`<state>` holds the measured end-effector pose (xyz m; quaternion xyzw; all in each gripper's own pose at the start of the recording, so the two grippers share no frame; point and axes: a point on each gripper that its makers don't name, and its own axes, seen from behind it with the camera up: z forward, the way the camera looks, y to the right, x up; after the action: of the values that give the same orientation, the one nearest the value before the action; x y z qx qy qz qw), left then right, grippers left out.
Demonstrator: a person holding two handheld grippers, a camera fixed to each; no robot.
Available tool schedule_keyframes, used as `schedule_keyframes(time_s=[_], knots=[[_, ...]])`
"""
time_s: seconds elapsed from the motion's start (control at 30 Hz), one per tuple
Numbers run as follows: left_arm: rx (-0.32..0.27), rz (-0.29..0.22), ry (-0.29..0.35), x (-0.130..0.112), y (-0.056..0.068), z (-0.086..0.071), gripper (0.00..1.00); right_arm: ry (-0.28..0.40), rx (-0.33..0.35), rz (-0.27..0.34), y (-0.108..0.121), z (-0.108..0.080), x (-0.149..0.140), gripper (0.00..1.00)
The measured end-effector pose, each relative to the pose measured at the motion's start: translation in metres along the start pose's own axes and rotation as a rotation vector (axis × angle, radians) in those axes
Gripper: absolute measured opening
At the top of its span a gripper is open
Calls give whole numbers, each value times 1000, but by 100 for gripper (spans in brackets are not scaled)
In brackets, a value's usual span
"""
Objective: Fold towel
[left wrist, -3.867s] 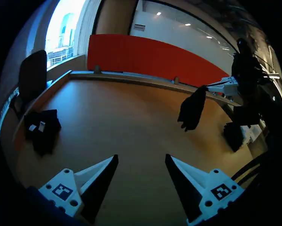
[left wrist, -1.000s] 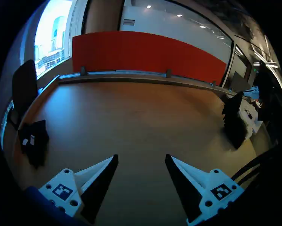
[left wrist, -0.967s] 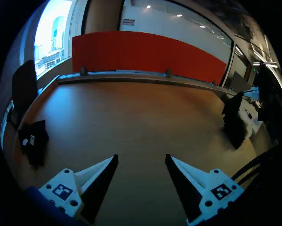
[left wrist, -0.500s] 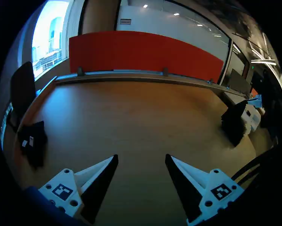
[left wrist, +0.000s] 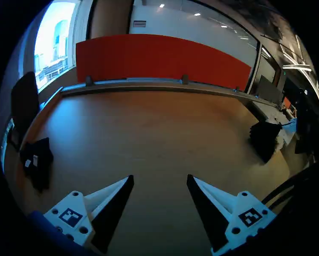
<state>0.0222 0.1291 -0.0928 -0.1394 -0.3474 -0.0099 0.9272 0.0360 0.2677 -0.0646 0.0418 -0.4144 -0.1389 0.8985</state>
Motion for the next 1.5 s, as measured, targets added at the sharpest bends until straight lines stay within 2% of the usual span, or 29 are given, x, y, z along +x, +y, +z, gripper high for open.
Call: schedule_keyframes(time_s=[0.3, 0.77, 1.1, 1.5], knots=[[7, 3, 0, 0, -2, -2, 93, -45, -8, 30, -4, 9, -29, 6], [20, 7, -2, -3, -5, -8, 92, -135, -35, 125, -6, 34, -83, 6], [25, 11, 2, -4, -6, -12, 93, -161, -56, 169, -1, 47, -93, 6], [32, 12, 2, -7, -8, -17, 93, -174, -70, 171, -3, 54, -97, 6]])
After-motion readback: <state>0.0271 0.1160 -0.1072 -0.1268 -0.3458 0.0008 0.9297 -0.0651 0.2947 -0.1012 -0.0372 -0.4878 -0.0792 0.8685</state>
